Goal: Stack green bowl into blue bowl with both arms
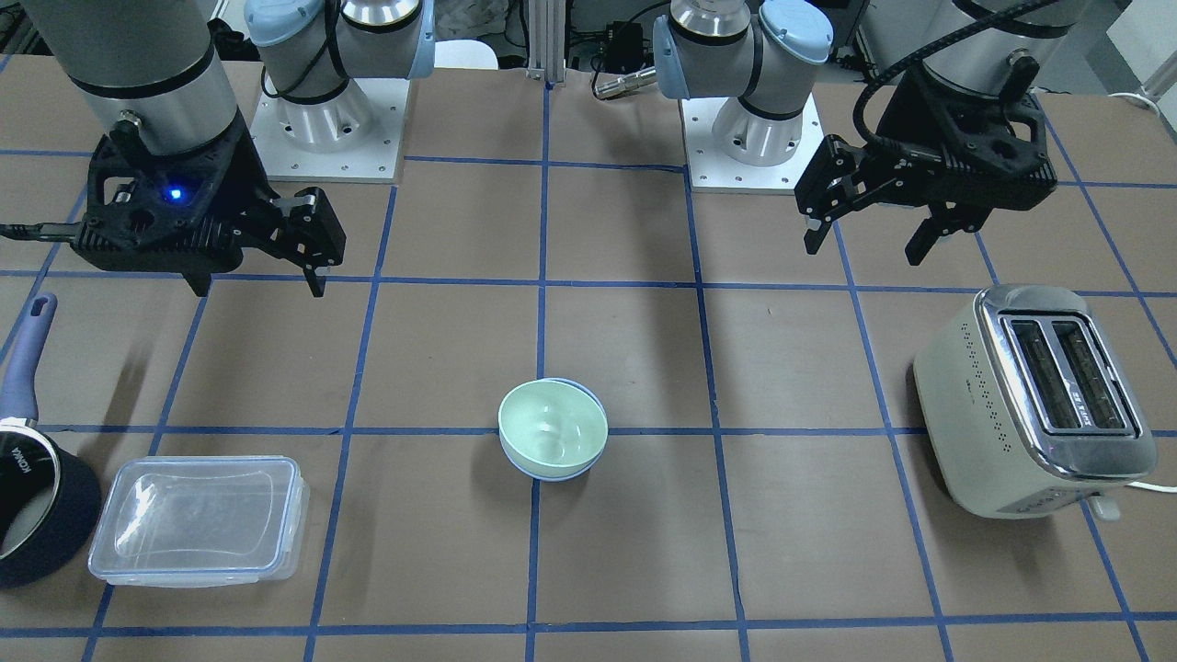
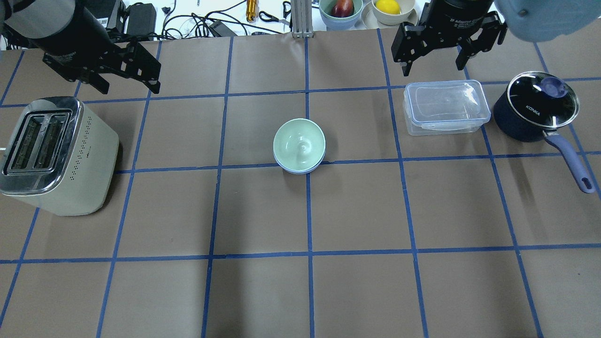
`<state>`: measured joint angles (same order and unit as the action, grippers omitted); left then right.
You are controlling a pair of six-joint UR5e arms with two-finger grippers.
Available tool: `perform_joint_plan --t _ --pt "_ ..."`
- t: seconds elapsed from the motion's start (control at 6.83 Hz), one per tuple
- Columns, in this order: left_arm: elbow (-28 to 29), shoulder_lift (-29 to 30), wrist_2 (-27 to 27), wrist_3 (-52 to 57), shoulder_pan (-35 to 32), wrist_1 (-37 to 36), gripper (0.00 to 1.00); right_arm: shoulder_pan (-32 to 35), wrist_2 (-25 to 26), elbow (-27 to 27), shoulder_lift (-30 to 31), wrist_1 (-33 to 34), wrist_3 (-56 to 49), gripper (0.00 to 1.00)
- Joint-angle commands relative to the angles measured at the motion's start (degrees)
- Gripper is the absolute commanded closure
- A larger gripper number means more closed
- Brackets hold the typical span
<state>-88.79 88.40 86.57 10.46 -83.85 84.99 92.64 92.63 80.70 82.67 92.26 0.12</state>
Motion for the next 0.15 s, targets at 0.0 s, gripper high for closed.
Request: perform_joint_plan --t 0.0 --pt "-0.24 -0.07 0.0 0.0 0.0 0.0 0.0 0.0 0.09 -0.02 -0.05 0.11 -0.03 0.0"
